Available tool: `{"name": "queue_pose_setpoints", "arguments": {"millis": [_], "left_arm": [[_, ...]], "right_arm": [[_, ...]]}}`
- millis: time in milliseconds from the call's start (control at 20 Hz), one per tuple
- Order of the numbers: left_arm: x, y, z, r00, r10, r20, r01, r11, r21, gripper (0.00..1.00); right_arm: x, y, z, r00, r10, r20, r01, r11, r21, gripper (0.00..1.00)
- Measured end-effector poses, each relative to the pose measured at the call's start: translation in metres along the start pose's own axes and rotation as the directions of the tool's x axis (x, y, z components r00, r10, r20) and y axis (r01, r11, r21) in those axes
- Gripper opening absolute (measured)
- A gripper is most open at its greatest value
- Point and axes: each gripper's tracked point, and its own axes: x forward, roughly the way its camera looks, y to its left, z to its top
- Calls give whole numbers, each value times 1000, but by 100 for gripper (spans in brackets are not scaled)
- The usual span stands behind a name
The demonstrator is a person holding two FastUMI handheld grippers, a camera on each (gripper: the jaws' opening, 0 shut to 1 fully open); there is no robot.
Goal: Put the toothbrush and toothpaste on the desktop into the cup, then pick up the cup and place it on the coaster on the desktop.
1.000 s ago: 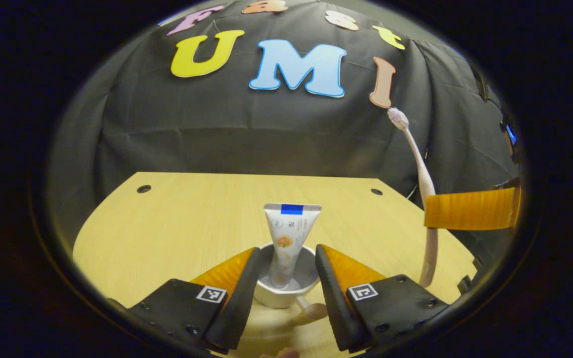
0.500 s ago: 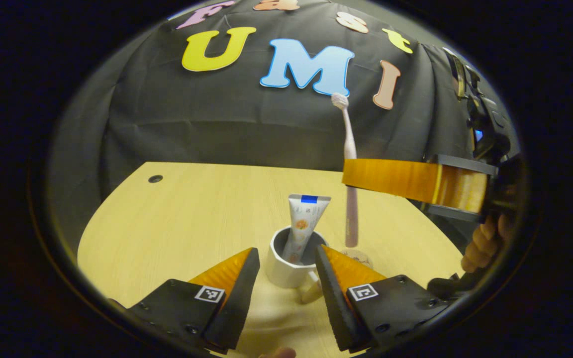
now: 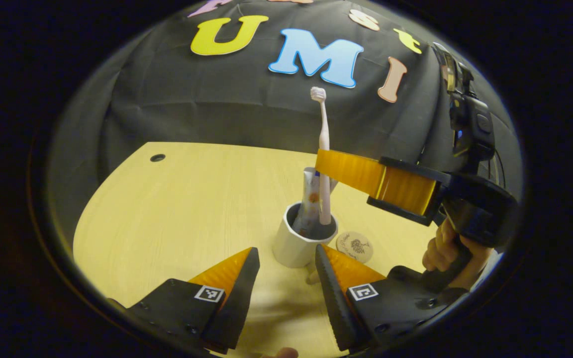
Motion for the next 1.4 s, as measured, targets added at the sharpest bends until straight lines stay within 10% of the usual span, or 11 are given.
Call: {"name": "queue_pose_setpoints", "arguments": {"millis": [350, 750, 1400], "left_arm": [[3, -4, 2, 1000, -22, 0, 22, 1000, 9, 76], [6, -17, 2, 999, -45, -11, 45, 999, -9, 76], [32, -53, -2, 993, -17, -119, 10, 998, -65, 80]], "right_arm": [[-5, -2, -1, 1000, -14, 2, 14, 1000, -12, 12], [-13, -3, 5, 1000, -4, -6, 4, 1000, 14, 84], [-63, -63, 54, 989, -133, 61, 135, 990, -34, 88]]}}
